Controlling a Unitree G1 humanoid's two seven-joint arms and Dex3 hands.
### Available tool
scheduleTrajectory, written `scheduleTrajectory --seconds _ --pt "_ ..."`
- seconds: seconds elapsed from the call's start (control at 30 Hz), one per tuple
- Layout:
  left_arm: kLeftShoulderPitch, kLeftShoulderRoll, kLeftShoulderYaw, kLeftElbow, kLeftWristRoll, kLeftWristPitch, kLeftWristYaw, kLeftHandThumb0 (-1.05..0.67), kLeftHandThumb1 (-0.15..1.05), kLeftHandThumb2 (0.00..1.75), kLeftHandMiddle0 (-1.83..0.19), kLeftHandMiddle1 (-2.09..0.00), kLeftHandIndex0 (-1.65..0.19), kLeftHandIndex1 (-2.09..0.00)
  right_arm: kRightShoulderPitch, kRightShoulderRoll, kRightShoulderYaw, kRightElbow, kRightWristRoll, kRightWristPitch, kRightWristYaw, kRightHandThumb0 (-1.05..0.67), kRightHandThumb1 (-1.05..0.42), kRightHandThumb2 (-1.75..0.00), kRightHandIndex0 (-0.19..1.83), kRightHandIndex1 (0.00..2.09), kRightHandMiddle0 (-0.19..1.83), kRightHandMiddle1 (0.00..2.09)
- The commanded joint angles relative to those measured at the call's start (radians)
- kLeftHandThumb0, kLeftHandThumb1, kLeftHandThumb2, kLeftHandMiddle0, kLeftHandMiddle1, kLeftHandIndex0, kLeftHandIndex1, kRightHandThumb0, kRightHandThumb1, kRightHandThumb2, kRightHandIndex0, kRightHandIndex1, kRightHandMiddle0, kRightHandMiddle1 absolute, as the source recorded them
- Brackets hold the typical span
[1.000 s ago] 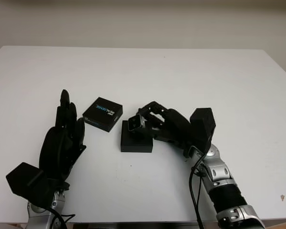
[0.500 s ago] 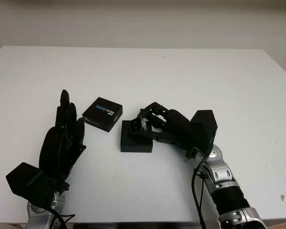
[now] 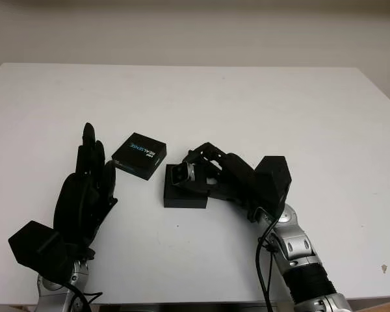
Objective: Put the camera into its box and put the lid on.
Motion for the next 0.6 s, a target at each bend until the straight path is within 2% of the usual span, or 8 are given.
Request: scheduleTrajectory --seconds 0.0,0.3,0.57 --pt "0.011 -0.001 -0.006 -0.022 0.006 -0.001 0.002 -0.81 1.05 0.55 0.19 0.0 0.19 0.0 0.034 0.014 0.023 -0.01 -0.002 0.017 -0.001 -0.39 -1.03 -0.06 0.13 0.07 0.17 1.83" --pt "0.013 -0.003 -0.005 -0.025 0.005 -0.002 0.003 -0.8 1.05 0.55 0.19 0.0 0.19 0.0 0.049 0.005 0.038 -0.014 -0.04 -0.023 -0.026 -0.4 -1.03 -0.06 0.14 0.07 0.16 1.81" --pt "0.018 0.001 -0.003 -0.024 0.012 -0.013 0.002 -0.81 1.05 0.56 0.19 0.0 0.19 0.0 0.048 -0.029 0.073 -0.009 -0.149 -0.131 -0.077 -0.44 -1.02 -0.05 0.17 0.08 0.15 1.75"
